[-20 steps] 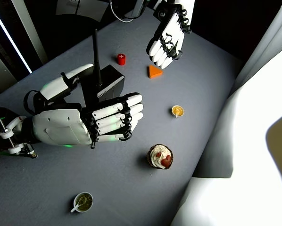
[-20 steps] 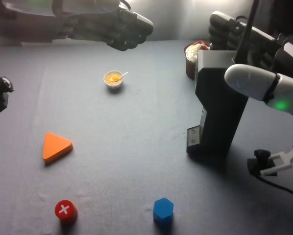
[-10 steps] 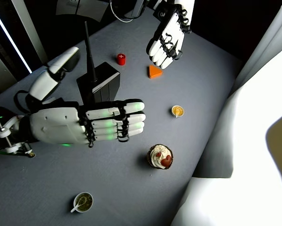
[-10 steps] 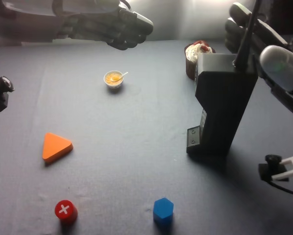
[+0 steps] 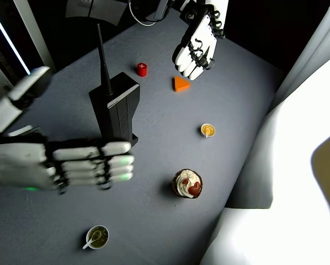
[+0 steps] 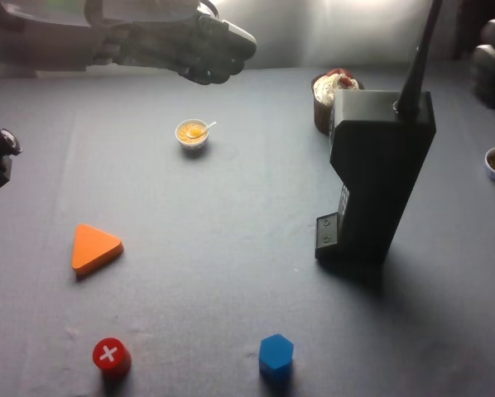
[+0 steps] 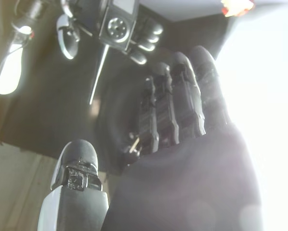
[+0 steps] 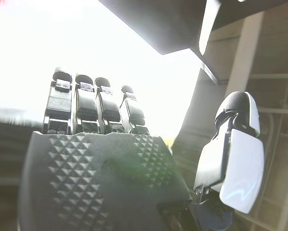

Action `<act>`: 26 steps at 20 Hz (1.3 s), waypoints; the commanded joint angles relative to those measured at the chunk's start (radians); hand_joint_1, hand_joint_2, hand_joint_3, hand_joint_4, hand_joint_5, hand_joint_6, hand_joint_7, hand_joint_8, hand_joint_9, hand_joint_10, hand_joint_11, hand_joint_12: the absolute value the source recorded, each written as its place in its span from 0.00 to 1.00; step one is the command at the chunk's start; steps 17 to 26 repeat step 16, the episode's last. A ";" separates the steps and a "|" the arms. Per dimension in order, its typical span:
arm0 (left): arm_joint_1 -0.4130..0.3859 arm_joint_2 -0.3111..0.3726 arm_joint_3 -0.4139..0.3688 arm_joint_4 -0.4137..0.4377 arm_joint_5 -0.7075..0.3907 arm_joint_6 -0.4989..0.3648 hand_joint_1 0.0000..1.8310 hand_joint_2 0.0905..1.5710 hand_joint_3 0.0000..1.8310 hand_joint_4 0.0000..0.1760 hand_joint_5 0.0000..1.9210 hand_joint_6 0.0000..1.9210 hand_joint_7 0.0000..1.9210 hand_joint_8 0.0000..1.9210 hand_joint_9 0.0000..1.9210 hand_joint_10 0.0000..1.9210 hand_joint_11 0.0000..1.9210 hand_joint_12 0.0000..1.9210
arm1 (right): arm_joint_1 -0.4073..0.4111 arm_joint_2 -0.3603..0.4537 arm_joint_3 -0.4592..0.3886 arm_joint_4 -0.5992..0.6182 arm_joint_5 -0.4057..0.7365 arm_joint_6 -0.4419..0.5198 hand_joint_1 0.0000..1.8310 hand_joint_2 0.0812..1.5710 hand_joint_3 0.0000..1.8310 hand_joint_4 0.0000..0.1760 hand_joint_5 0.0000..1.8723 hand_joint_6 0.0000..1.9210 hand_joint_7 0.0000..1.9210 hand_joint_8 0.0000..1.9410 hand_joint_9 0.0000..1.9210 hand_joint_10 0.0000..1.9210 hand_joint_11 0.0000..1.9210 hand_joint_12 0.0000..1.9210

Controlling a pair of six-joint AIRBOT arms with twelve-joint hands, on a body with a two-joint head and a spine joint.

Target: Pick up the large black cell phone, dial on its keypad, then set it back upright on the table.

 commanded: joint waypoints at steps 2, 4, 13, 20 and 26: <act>-0.022 0.012 -0.001 -0.086 -0.010 -0.010 0.00 0.75 0.00 0.00 0.14 0.00 0.15 0.00 0.12 0.00 0.00 0.22 | -0.066 0.053 -0.047 0.027 0.213 0.007 0.15 0.52 0.00 0.54 0.00 0.00 0.00 0.00 0.00 0.00 0.01 0.02; -0.020 0.012 0.000 -0.086 -0.010 -0.009 0.02 0.75 0.00 0.00 0.15 0.00 0.16 0.00 0.13 0.00 0.00 0.24 | -0.167 0.105 -0.101 0.044 0.284 0.025 0.15 0.52 0.00 0.53 0.00 0.00 0.00 0.00 0.00 0.00 0.01 0.02; -0.020 0.014 -0.001 -0.093 -0.003 -0.019 0.02 0.76 0.00 0.00 0.15 0.00 0.15 0.00 0.13 0.00 0.00 0.25 | -0.548 0.314 -0.392 0.265 0.295 0.205 0.17 0.53 0.00 0.58 0.00 0.00 0.00 0.00 0.00 0.00 0.01 0.02; -0.020 0.014 0.000 -0.093 -0.003 -0.019 0.01 0.77 0.00 0.00 0.17 0.00 0.16 0.00 0.13 0.00 0.00 0.26 | -0.648 0.379 -0.455 0.252 0.295 0.358 0.16 0.55 0.00 0.55 0.00 0.00 0.00 0.00 0.00 0.00 0.00 0.08; -0.020 0.014 0.000 -0.093 -0.003 -0.019 0.01 0.77 0.00 0.00 0.17 0.00 0.16 0.00 0.13 0.00 0.00 0.26 | -0.648 0.379 -0.455 0.252 0.295 0.358 0.16 0.55 0.00 0.55 0.00 0.00 0.00 0.00 0.00 0.00 0.00 0.08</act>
